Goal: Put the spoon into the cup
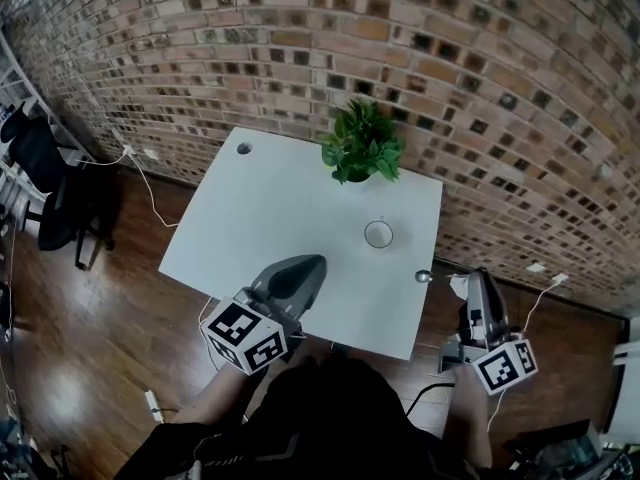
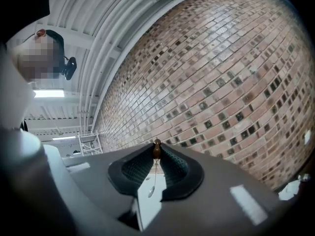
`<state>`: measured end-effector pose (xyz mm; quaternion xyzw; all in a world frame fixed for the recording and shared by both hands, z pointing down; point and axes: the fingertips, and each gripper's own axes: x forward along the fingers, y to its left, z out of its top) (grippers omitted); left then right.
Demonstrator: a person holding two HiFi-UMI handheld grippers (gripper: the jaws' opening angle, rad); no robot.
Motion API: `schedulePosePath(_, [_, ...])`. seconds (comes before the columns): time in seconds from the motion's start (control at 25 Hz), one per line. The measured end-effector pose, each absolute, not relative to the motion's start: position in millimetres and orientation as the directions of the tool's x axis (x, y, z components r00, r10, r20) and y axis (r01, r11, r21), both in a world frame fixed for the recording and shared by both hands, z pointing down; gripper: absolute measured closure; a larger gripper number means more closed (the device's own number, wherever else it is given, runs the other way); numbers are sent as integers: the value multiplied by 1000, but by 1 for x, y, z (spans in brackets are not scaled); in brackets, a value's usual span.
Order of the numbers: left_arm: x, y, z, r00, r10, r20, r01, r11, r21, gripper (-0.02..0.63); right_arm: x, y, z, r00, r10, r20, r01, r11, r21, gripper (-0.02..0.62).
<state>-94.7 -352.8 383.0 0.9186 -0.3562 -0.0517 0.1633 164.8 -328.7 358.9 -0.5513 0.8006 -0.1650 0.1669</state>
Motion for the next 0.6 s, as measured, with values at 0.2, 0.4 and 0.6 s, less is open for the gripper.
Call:
schedulePosePath(0.2, [-92,-389,394,719,-694,41,-669,-674,312,614,160,-375,379,-367,-926,-87,-804,362,-472,548])
schedulePosePath(0.4, [-93,-418,417,677,-727,114,-723,-627,292,614,157,-415,415,-389,-921,-27,-801,352,-484,548])
schedulePosePath(0.6, [-105,-438,436,661,-738,139,-740,-608,288,614,143,-445,454,-393,-919,39,-812,327,-483,548])
